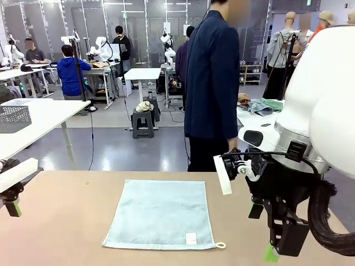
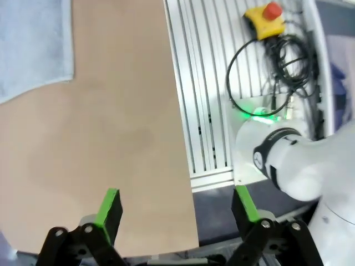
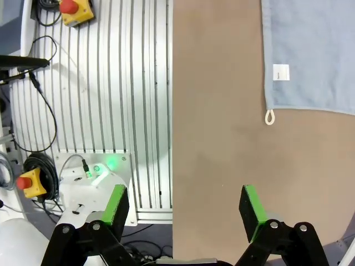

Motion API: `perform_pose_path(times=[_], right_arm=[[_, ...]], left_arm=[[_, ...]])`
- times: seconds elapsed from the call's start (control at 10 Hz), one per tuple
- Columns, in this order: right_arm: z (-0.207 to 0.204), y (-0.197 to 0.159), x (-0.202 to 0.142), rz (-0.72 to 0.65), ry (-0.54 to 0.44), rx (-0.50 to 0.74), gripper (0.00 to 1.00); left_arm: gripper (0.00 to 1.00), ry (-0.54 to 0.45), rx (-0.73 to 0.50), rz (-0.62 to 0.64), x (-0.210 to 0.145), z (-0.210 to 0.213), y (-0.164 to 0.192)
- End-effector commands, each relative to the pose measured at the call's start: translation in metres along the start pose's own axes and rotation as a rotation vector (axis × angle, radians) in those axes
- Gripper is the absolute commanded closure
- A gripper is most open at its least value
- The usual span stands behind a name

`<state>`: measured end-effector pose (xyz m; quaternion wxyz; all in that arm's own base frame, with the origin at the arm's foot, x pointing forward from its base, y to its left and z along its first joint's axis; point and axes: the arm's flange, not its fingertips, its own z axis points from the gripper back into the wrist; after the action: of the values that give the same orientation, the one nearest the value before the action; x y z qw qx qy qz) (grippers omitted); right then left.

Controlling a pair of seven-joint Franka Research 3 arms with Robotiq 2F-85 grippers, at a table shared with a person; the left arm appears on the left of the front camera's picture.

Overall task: Fold the towels and place them in the basket.
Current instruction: When a person lays out a Towel with hook on the table, fold it in half twice.

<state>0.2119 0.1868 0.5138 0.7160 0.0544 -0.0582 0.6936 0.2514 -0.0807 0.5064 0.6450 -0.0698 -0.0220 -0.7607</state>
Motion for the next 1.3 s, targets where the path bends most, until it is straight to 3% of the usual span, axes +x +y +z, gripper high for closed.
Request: perform_pose_path(times=[0.0,0.3,0.6,1.0,1.2], right_arm=[[-0.001,0.002,0.001,-0.002,0.006,0.007,0.0],[0.0,0.001,0.001,0.007,0.001,0.002,0.0],[-0.048,-0.022,0.031,0.075,-0.032,-0.022,0.0],[-0.119,-0.046,0.036,0.074,0.046,-0.036,0.0],[-0.141,-0.049,0.027,0.06,0.089,-0.049,0.0]], left_arm=[[0.0,-0.016,-0.01,0.005,0.001,-0.001,0.0],[0.0,-0.012,-0.005,-0.006,-0.001,0.0,0.0],[0.0,0.032,0.083,-0.071,0.047,-0.095,0.02],[0.0,0.028,0.123,-0.066,0.061,-0.195,0.036],[0.0,0.023,0.123,-0.036,0.058,-0.219,0.034]])
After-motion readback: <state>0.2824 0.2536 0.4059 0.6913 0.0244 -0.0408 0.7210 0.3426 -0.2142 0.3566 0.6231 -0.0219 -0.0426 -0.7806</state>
